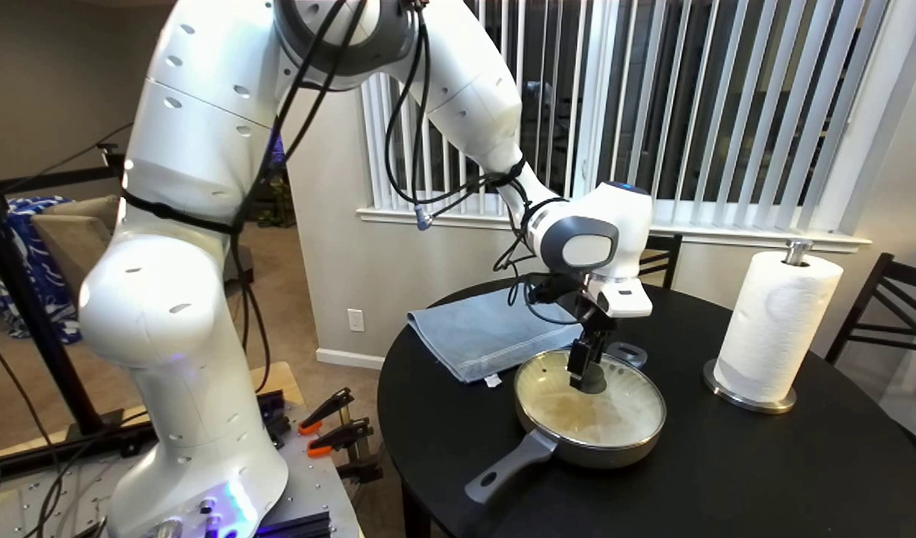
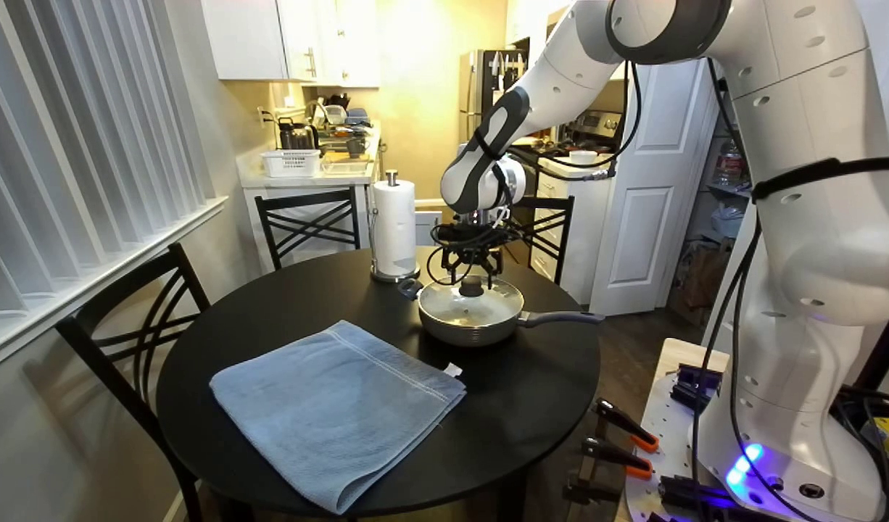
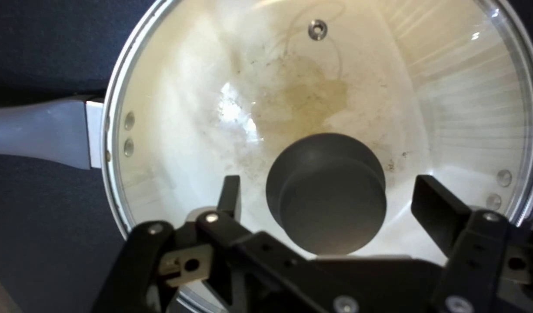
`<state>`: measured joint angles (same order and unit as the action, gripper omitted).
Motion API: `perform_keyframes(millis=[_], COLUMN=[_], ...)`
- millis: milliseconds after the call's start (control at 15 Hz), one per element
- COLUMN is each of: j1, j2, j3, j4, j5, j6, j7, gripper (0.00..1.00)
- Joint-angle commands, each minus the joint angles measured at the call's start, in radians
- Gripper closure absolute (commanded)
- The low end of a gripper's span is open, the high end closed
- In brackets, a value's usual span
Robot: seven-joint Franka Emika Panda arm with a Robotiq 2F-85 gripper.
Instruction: Remove the glass lid from the pan.
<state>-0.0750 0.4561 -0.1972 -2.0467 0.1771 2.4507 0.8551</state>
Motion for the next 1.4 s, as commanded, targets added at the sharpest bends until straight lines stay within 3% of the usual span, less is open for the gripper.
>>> perform_keyframes(millis=[0,67,467,733,1067,1333], j1=[-0.011,-0.011,-0.014,0.004,0.067,0.119], j2=[-0.015,-0.015,-0.026,-0.057,-0.181,-0.191], j3=[0.013,0.014,0.012,0.003,0.000,0.035], j4=[-0.017,-0.018,-0.015,-0.039,-0.130,-0.109], j5=[0.029,0.029,0.030,0.006,-0.080,-0.157], j6=[0.016,0.017,0.023,0.037,0.120,0.081], j7=[-0.023,-0.024,-0.026,-0.015,-0.020,-0.025], gripper=[0.25,0.27,0.66,0.67,0.67,0.67])
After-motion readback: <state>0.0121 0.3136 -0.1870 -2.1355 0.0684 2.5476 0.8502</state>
